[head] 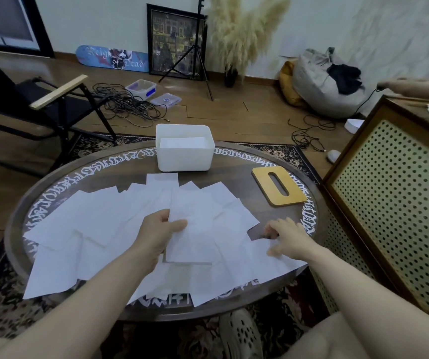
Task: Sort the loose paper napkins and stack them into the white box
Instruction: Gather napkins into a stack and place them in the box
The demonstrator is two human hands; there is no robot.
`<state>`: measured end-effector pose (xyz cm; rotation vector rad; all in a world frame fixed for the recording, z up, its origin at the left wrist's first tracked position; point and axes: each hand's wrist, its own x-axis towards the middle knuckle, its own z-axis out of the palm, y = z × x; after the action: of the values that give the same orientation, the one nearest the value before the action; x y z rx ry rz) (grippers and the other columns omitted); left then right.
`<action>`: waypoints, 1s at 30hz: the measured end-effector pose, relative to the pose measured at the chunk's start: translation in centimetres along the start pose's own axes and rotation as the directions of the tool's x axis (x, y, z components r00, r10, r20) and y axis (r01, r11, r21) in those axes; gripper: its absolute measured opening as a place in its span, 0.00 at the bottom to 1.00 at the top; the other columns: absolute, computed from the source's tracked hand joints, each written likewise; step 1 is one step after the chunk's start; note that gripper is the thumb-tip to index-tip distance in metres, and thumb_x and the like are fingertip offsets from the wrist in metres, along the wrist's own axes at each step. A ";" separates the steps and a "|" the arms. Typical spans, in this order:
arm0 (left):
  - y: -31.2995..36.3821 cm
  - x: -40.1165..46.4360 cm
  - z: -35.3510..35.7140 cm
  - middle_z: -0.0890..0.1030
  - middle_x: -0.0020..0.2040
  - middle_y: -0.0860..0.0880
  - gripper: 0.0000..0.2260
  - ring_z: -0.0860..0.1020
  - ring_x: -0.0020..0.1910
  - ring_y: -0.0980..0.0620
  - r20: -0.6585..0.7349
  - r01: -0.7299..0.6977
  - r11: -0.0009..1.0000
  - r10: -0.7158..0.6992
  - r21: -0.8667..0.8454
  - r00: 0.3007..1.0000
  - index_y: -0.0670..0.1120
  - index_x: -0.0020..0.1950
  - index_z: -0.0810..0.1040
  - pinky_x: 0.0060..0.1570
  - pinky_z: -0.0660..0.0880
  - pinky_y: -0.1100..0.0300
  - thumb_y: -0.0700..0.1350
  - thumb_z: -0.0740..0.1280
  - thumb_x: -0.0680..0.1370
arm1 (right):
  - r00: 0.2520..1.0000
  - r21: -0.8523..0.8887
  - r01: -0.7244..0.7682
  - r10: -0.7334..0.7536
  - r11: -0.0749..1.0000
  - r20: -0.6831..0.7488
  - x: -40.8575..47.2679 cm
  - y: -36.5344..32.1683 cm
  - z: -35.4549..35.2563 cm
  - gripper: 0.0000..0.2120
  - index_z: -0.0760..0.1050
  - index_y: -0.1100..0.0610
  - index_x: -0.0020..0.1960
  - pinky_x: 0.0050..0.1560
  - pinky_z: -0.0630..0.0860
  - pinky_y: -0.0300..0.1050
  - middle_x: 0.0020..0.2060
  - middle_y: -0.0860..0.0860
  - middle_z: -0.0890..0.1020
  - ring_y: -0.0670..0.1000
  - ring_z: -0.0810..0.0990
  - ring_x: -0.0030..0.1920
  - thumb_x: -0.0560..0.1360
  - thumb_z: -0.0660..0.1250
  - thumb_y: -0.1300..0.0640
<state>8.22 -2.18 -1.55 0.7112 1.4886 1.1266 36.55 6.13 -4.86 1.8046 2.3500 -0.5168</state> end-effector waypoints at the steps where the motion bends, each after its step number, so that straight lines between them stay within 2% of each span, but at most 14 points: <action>1: 0.0 0.1 0.0 0.83 0.47 0.46 0.05 0.80 0.42 0.47 0.001 0.001 1.000 -0.001 0.004 1.000 0.43 0.51 0.80 0.37 0.75 0.58 0.36 0.68 0.76 | 1.000 0.014 -0.006 0.006 1.000 0.001 -0.1 0.1 0.0 0.14 0.69 0.47 0.48 0.53 0.60 0.46 0.45 0.44 0.73 0.49 0.65 0.53 0.69 0.73 0.53; 7: -0.1 0.1 0.1 0.83 0.47 0.47 0.05 0.80 0.43 0.47 0.001 0.006 1.000 -0.006 0.013 1.000 0.45 0.48 0.79 0.38 0.76 0.57 0.36 0.68 0.76 | 0.999 -0.015 -0.038 0.038 0.999 0.033 -0.2 0.3 0.0 0.17 0.63 0.47 0.35 0.55 0.59 0.48 0.34 0.43 0.70 0.50 0.65 0.49 0.70 0.72 0.50; 13: 0.0 0.0 0.0 0.83 0.48 0.46 0.06 0.81 0.44 0.46 0.000 0.007 1.000 -0.007 0.006 1.000 0.44 0.51 0.80 0.38 0.76 0.57 0.36 0.67 0.76 | 0.994 0.014 -0.106 0.107 0.994 -0.032 -0.3 -0.2 -0.2 0.20 0.62 0.50 0.29 0.64 0.58 0.53 0.30 0.45 0.67 0.51 0.67 0.43 0.72 0.69 0.49; 16: 0.0 0.0 -0.1 0.83 0.47 0.47 0.06 0.81 0.43 0.47 -0.001 0.005 1.000 -0.005 -0.002 1.000 0.44 0.50 0.80 0.37 0.75 0.58 0.36 0.67 0.76 | 0.982 0.050 -0.155 0.160 0.987 -0.104 -0.4 -0.8 -0.7 0.16 0.67 0.50 0.30 0.64 0.57 0.52 0.29 0.45 0.73 0.50 0.73 0.40 0.74 0.67 0.50; 19: 0.0 0.0 -0.2 0.83 0.45 0.48 0.06 0.80 0.41 0.49 -0.002 0.000 1.000 0.000 -0.009 1.000 0.45 0.48 0.80 0.35 0.74 0.59 0.35 0.67 0.76 | 0.965 0.035 -0.164 0.167 0.986 -0.202 -0.7 -2.0 -1.4 0.15 0.68 0.48 0.32 0.55 0.59 0.49 0.30 0.44 0.74 0.51 0.73 0.39 0.77 0.64 0.51; 21: 0.1 0.0 -0.3 0.83 0.45 0.48 0.06 0.80 0.41 0.49 -0.006 -0.002 1.000 0.002 -0.016 1.000 0.45 0.48 0.80 0.35 0.74 0.59 0.35 0.67 0.76 | 0.952 0.053 -0.140 0.149 0.989 -0.268 -1.0 -2.8 -1.8 0.14 0.68 0.47 0.33 0.53 0.59 0.49 0.30 0.43 0.74 0.52 0.74 0.41 0.78 0.63 0.52; 26: 0.1 -0.1 -0.5 0.83 0.46 0.48 0.06 0.81 0.43 0.48 -0.010 -0.005 1.000 0.005 -0.031 1.000 0.45 0.49 0.79 0.38 0.76 0.58 0.35 0.67 0.76 | 0.896 0.264 -0.028 0.142 0.964 -0.422 -1.3 -4.2 -3.0 0.09 0.74 0.48 0.38 0.56 0.67 0.51 0.34 0.45 0.79 0.51 0.78 0.41 0.78 0.65 0.53; 30: 0.2 -0.1 -0.8 0.83 0.46 0.48 0.06 0.80 0.41 0.50 -0.020 -0.014 0.999 0.013 -0.030 1.000 0.44 0.50 0.80 0.35 0.74 0.59 0.35 0.67 0.76 | 0.850 0.404 0.008 0.207 0.915 -0.485 -0.9 -5.4 -4.0 0.06 0.77 0.48 0.42 0.57 0.69 0.54 0.36 0.44 0.80 0.50 0.77 0.41 0.77 0.65 0.53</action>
<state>7.46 -2.47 -1.38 0.6920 1.4819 1.1668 32.07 5.46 0.14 2.5155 2.5971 -0.5778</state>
